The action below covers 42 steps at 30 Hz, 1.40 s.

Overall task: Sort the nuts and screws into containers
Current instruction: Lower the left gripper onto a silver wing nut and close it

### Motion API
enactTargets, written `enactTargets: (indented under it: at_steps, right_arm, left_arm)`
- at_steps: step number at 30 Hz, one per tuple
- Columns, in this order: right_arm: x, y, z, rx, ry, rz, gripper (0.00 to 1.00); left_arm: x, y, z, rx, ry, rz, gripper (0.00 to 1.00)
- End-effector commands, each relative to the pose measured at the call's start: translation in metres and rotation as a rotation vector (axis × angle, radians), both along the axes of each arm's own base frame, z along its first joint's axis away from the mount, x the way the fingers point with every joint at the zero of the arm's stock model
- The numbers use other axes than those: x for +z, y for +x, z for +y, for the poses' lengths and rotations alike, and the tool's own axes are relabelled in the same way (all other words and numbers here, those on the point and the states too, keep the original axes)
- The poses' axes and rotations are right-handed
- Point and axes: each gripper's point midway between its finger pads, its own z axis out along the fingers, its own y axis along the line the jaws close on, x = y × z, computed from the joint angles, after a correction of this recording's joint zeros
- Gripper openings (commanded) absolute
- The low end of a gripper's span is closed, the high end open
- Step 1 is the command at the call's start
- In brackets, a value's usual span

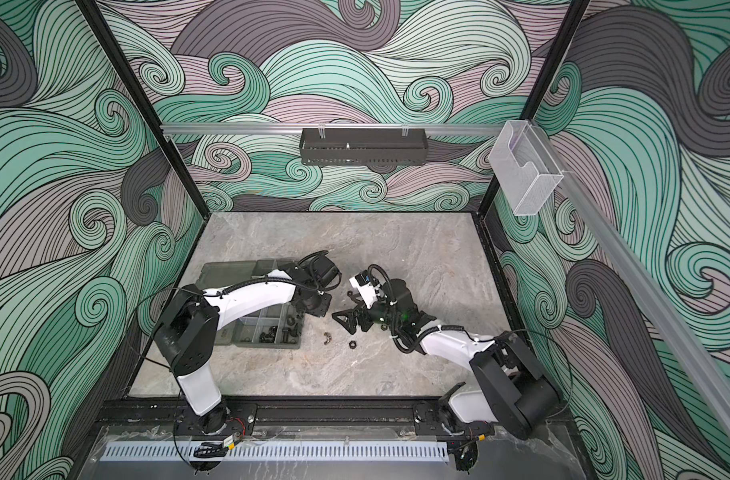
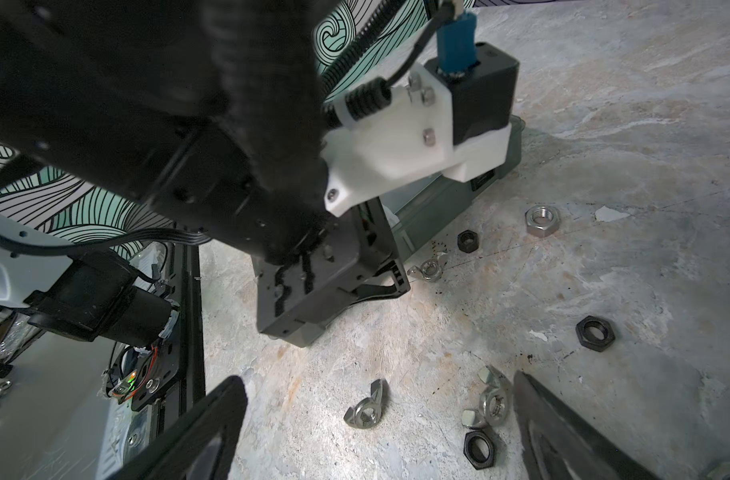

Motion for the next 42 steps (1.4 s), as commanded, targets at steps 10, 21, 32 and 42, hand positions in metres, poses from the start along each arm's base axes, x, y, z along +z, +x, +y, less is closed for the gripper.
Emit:
enactTargets:
  at_steps: [10, 21, 32, 42]
  right_arm:
    - [0.006, -0.001, -0.005, -0.008, -0.006, -0.045, 0.99]
    - [0.003, 0.000, -0.002, -0.001, -0.001, -0.032, 0.99]
    - [0.004, 0.001, -0.001, 0.002, 0.002, -0.032, 0.99]
    - [0.004, 0.001, -0.001, 0.004, 0.003, -0.032, 0.99]
  left_arm:
    - [-0.011, 0.009, 0.011, 0.046, 0.131, 0.037, 0.23]
    - [-0.024, 0.012, 0.007, 0.097, 0.118, 0.048, 0.23]
    - [-0.029, 0.014, 0.006, 0.132, 0.104, 0.053, 0.23]
    - [-0.028, 0.015, -0.001, 0.128, 0.066, 0.057, 0.19]
